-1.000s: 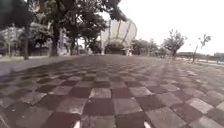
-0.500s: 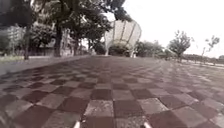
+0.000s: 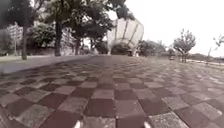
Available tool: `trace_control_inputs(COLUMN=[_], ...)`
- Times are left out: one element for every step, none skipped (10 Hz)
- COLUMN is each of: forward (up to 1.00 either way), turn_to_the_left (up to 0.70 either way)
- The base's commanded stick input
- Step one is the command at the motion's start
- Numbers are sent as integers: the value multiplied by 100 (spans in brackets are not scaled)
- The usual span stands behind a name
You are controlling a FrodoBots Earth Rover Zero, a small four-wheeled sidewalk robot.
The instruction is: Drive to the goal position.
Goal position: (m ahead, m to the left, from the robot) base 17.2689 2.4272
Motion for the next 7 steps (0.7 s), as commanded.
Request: trace_control_inputs(forward=[85,85,85,85,85,85,85], turn_to_the_left=[-23,-23,-23,-23,-23,-16,11])
